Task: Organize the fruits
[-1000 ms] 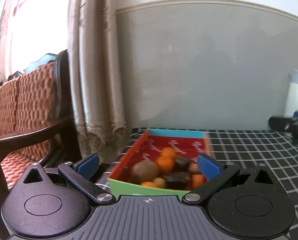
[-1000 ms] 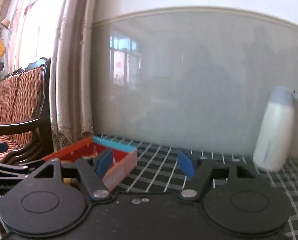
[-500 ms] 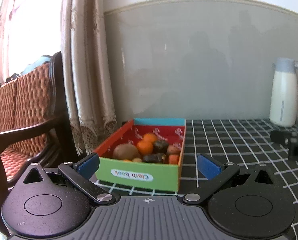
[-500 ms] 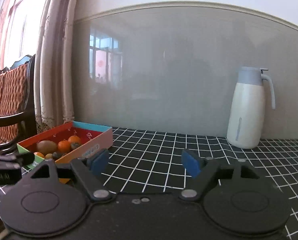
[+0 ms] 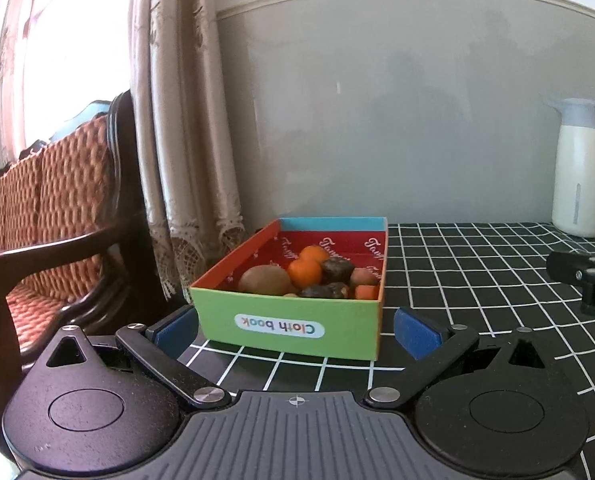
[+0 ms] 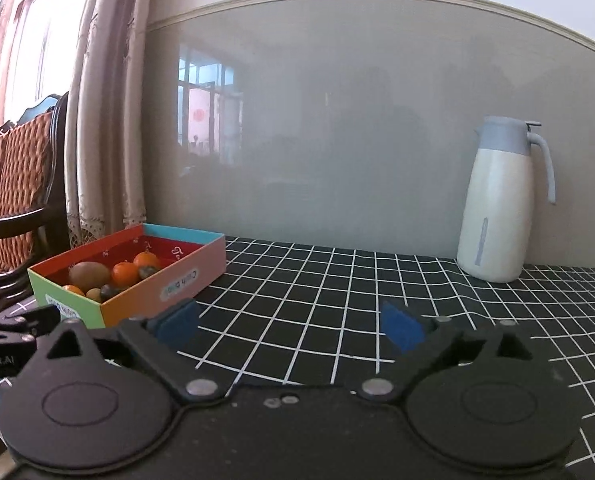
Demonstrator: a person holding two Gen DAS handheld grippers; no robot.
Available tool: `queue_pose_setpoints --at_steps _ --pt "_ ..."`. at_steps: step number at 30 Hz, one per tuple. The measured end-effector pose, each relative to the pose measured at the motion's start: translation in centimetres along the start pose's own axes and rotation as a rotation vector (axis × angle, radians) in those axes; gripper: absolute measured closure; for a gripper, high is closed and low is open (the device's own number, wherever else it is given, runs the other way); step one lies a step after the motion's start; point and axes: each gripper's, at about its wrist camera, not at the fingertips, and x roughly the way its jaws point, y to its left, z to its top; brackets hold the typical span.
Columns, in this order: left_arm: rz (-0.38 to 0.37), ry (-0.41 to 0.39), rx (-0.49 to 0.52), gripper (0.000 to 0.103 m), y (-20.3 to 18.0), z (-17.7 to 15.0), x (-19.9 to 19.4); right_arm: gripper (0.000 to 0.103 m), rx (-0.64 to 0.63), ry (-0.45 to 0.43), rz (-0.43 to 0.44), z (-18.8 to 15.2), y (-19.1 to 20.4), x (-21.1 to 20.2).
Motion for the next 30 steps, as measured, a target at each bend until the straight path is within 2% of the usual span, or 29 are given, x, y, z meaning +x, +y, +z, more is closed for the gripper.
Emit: queue_pose_setpoints --at_steps 30 --pt "-0.013 -0.001 0.005 0.000 -0.01 0.14 0.27 0.005 -0.023 0.007 0.002 -0.24 0.43 0.26"
